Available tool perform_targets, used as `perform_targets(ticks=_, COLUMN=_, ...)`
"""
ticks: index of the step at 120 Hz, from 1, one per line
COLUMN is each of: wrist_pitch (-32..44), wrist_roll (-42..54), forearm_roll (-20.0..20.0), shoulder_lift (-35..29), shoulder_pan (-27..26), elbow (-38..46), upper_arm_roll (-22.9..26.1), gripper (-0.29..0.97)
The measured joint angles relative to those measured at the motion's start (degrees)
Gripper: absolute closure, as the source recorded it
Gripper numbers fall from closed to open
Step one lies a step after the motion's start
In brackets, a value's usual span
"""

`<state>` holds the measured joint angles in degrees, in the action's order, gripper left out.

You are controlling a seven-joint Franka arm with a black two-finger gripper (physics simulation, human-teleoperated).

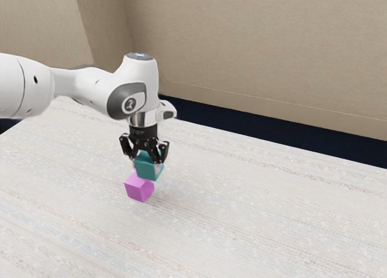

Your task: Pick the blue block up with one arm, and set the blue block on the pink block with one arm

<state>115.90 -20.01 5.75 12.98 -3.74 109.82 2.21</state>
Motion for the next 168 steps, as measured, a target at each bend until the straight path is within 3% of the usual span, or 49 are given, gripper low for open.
perform_targets(ticks=27, wrist_pitch=-0.51, wrist_roll=2.98, forearm_roll=0.21, shoulder_lift=0.38, shoulder_pan=1.34, elbow=-0.02, upper_arm_roll=-3.81, gripper=0.38)
perform_targets(ticks=154, wrist_pitch=0.17, wrist_roll=12.08, forearm_roll=0.1, shoulder_lift=2.79, shoulder_pan=2.51, elbow=0.25, upper_arm_roll=-3.52, gripper=0.38)
perform_targets(ticks=168, wrist_pitch=0.18, wrist_roll=12.77, forearm_roll=-0.48, shoulder_lift=2.79, shoulder_pan=2.51, elbow=0.4, upper_arm_roll=-3.53, gripper=0.24)
